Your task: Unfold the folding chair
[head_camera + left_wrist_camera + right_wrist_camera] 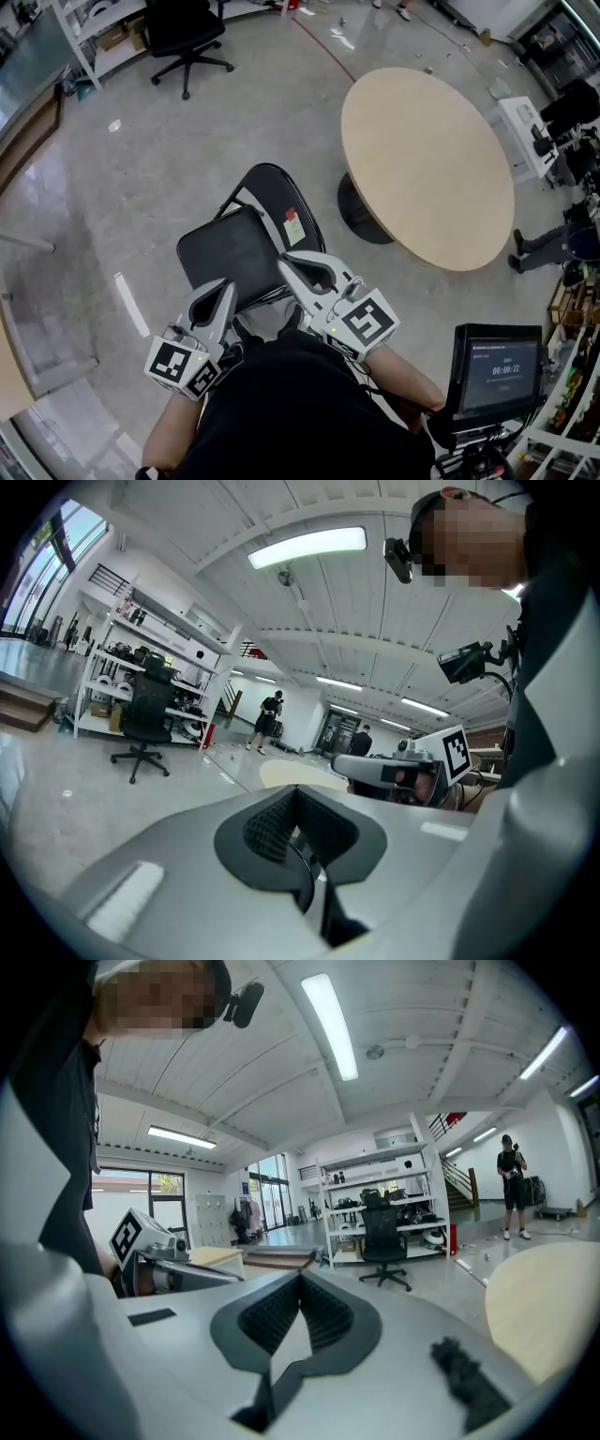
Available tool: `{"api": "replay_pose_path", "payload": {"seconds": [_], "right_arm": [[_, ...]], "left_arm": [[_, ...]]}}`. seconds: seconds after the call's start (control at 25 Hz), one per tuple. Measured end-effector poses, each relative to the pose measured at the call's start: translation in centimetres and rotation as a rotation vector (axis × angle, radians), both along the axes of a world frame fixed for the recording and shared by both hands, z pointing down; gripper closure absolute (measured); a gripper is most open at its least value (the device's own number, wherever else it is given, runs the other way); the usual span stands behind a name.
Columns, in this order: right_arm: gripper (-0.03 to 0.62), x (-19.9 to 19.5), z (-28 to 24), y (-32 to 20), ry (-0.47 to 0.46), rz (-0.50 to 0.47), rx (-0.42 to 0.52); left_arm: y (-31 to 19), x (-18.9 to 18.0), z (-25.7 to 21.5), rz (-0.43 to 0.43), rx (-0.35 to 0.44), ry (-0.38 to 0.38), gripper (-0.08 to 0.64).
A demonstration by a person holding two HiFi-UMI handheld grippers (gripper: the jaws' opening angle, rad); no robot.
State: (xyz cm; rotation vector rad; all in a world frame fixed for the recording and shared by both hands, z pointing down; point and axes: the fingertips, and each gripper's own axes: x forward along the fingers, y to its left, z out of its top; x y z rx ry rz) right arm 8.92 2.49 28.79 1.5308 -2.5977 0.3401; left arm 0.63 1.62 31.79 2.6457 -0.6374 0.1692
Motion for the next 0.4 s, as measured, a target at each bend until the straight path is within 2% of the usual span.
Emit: {"api": "replay_pose_path", "payload": {"seconds": [0.2,0.4], "right_arm": [[0.588,0.3,0.2,-0.2,0.013,0.012,-0.034],[0.588,1.7,0.2,0.2,0.007,0.049,0.009]], "left_arm": [[-0.7,0.4,0.1,-0.007,0.002,-0.001,0.554],[-0.7,2.3,0.4,0.044,0.008,0.016,0.555]]}}
